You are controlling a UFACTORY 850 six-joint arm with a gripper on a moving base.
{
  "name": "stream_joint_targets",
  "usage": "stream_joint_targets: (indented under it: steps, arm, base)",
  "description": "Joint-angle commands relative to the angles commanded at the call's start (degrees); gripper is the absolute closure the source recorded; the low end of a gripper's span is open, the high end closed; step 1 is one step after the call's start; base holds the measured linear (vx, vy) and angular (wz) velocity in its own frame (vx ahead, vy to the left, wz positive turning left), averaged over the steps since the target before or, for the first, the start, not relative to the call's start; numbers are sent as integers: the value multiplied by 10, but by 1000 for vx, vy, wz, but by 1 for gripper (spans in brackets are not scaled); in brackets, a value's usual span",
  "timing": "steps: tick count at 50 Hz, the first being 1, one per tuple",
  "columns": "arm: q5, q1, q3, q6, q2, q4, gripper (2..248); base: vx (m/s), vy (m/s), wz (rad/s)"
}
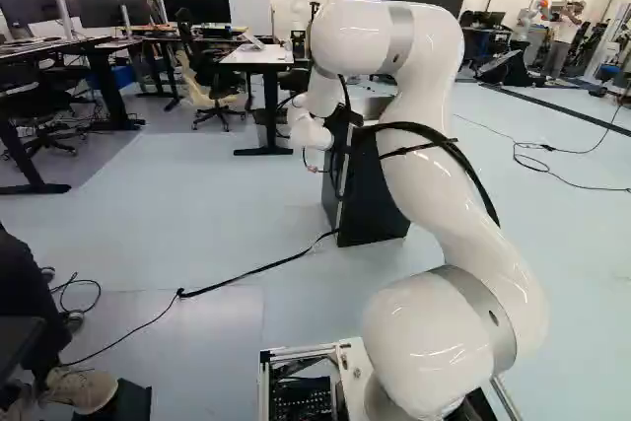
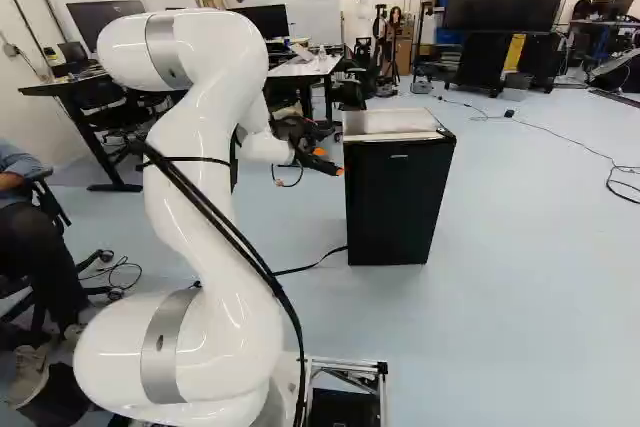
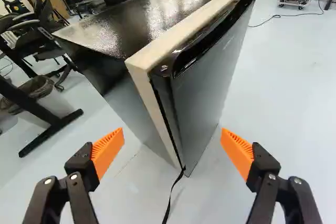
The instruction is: Open the fridge door
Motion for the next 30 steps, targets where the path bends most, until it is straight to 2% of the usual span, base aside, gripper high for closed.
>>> stream_joint_targets:
  steps: [30]
  arm:
    - [0,-20,-13,0,-8,0,3]
  base:
    - [0,0,0]
